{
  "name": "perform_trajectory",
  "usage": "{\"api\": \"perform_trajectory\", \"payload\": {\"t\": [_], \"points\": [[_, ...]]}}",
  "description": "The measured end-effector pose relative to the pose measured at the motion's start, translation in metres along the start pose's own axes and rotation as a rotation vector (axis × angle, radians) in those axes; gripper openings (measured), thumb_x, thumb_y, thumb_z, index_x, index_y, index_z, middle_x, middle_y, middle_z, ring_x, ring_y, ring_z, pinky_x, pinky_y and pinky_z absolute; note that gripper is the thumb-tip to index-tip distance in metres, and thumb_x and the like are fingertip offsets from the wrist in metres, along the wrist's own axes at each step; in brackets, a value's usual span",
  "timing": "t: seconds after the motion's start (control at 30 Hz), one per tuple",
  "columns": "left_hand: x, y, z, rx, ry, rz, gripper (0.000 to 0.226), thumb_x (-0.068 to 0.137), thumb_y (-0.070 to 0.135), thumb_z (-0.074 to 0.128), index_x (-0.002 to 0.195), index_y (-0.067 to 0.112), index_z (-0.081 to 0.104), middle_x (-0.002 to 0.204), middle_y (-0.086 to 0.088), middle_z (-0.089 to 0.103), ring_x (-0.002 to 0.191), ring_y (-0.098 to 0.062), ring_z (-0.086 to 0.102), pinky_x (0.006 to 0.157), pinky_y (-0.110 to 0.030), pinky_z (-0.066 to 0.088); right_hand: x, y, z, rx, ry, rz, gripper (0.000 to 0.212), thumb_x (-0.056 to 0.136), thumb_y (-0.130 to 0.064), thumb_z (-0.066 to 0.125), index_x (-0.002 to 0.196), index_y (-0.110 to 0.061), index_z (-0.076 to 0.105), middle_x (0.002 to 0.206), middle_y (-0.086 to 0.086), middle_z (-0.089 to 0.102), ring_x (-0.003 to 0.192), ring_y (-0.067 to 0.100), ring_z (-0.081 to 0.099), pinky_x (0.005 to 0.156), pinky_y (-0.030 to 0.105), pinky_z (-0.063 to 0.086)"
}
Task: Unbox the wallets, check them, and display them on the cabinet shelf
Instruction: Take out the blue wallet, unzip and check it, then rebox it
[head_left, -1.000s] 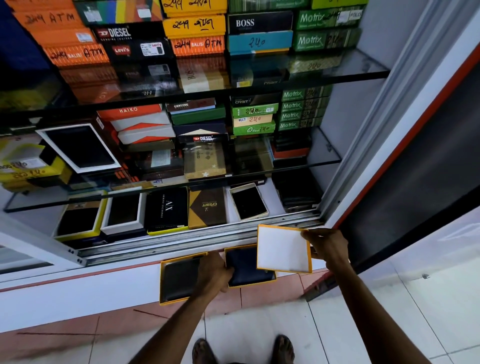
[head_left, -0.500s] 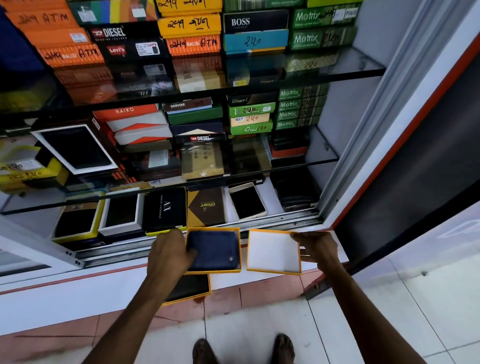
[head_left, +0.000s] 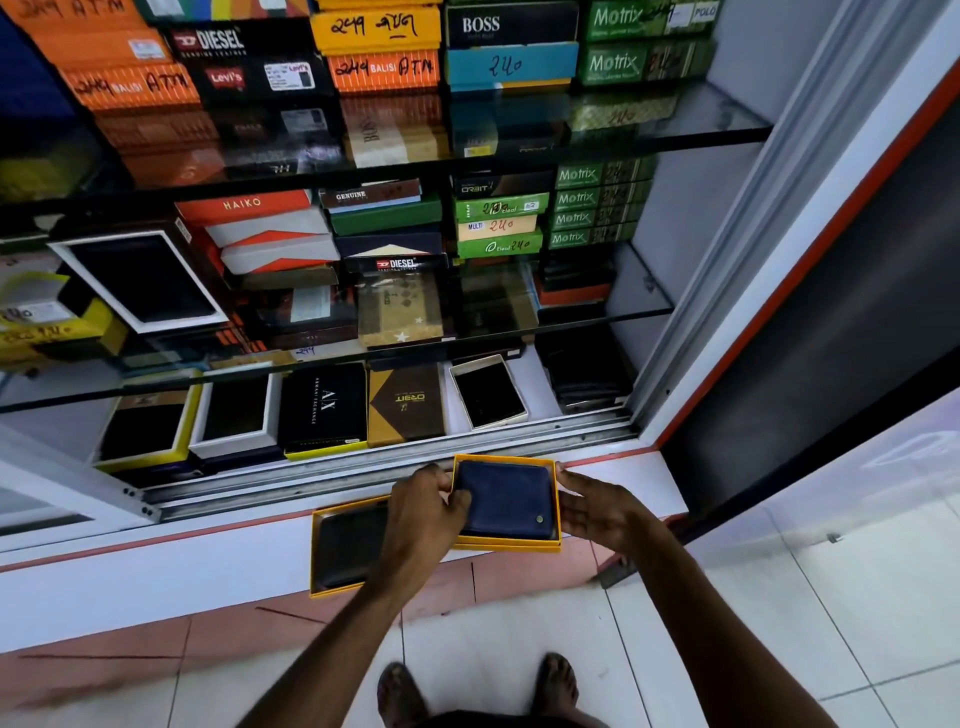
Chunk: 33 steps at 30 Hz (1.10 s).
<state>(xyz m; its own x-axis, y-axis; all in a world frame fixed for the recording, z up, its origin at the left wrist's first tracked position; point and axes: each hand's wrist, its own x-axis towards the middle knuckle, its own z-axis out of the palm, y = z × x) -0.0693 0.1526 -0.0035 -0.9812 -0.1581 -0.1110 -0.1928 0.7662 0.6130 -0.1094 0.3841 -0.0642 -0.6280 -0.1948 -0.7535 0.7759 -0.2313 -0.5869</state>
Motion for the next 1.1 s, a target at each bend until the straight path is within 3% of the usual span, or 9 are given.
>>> {"api": "perform_trajectory", "payload": {"t": [0.17,0.4,0.5,0.57,0.63,0.8,0.9,1.0,1.1], "points": [[0.002,-0.007,0.015,-0.134,-0.125,-0.163,0.012,0.089,0.021,0.058,0.084,0.011,0.056,0.079,-0.006,0.065,0.072,-0.022,0.064,0.066,-0.038,0.056,0.002,-0.004,-0.002,0.042,0.018,0.002,0.028,0.09,-0.027,0.068,0.112,-0.009,0.068,0.1,0.012,0.075,0.095,0.027,0.07,0.079,0.04,0.059],[-0.004,-0.012,0.021,-0.302,-0.152,-0.335,0.007,0.083,0.01,0.063,0.088,0.014,0.061,0.093,-0.004,0.067,0.077,-0.025,0.068,0.065,-0.032,0.057,0.0,-0.003,0.002,-0.148,0.081,-0.191,0.028,0.093,-0.016,0.063,0.112,0.004,0.066,0.112,0.024,0.069,0.096,0.039,0.069,0.072,0.036,0.061],[-0.006,-0.021,0.028,-0.339,-0.139,-0.318,0.018,0.077,0.0,0.065,0.08,0.018,0.063,0.094,-0.012,0.071,0.084,-0.031,0.069,0.076,-0.044,0.06,0.005,0.003,0.013,-0.324,0.214,-0.239,0.027,0.078,-0.016,0.078,0.097,0.002,0.071,0.107,0.024,0.071,0.102,0.043,0.069,0.083,0.044,0.061],[-0.006,-0.024,0.032,-0.35,-0.145,-0.3,0.02,0.077,-0.004,0.064,0.081,0.016,0.064,0.093,-0.017,0.072,0.087,-0.035,0.069,0.08,-0.05,0.058,0.007,0.005,0.024,-0.631,0.389,-0.235,0.016,0.084,-0.017,0.074,0.092,-0.004,0.074,0.095,0.014,0.073,0.094,0.033,0.071,0.087,0.036,0.057],[-0.004,-0.021,0.034,-0.377,-0.148,-0.306,0.02,0.08,-0.001,0.062,0.092,0.014,0.064,0.099,-0.017,0.072,0.09,-0.034,0.069,0.085,-0.048,0.057,0.005,0.008,0.035,-0.804,0.489,-0.256,0.018,0.088,-0.02,0.069,0.095,-0.006,0.076,0.095,0.009,0.074,0.091,0.024,0.069,0.079,0.026,0.049],[0.001,-0.013,0.033,-0.358,-0.093,-0.274,0.02,0.085,0.001,0.059,0.101,0.007,0.067,0.101,-0.005,0.071,0.096,-0.02,0.067,0.092,-0.032,0.053,0.0,0.016,0.052,-0.819,0.565,-0.349,0.016,0.089,-0.013,0.066,0.096,-0.008,0.079,0.1,0.01,0.078,0.095,0.026,0.072,0.074,0.021,0.046],[-0.002,-0.015,0.027,-0.265,-0.055,-0.24,0.013,0.085,0.006,0.063,0.097,0.005,0.068,0.095,-0.004,0.07,0.091,-0.017,0.066,0.081,-0.022,0.05,-0.001,0.017,0.057,-0.875,0.603,-0.385,0.018,0.091,-0.015,0.062,0.094,-0.009,0.079,0.096,0.01,0.078,0.089,0.026,0.073,0.072,0.019,0.042],[-0.006,-0.02,0.022,-0.136,-0.104,-0.209,0.006,0.084,0.013,0.066,0.083,0.007,0.066,0.077,-0.001,0.064,0.074,-0.014,0.061,0.062,-0.016,0.042,0.0,0.019,0.06,-0.871,0.631,-0.398,0.018,0.089,-0.013,0.063,0.088,-0.011,0.081,0.089,0.01,0.079,0.082,0.025,0.074,0.071,0.02,0.044],[-0.005,-0.021,0.019,-0.119,-0.151,-0.208,0.007,0.081,0.009,0.064,0.075,0.012,0.063,0.071,0.005,0.059,0.071,-0.014,0.059,0.052,-0.012,0.035,0.0,0.022,0.064,-0.87,0.646,-0.426,0.02,0.09,-0.012,0.062,0.084,-0.009,0.08,0.083,0.009,0.078,0.072,0.02,0.072,0.068,0.02,0.046]]}}
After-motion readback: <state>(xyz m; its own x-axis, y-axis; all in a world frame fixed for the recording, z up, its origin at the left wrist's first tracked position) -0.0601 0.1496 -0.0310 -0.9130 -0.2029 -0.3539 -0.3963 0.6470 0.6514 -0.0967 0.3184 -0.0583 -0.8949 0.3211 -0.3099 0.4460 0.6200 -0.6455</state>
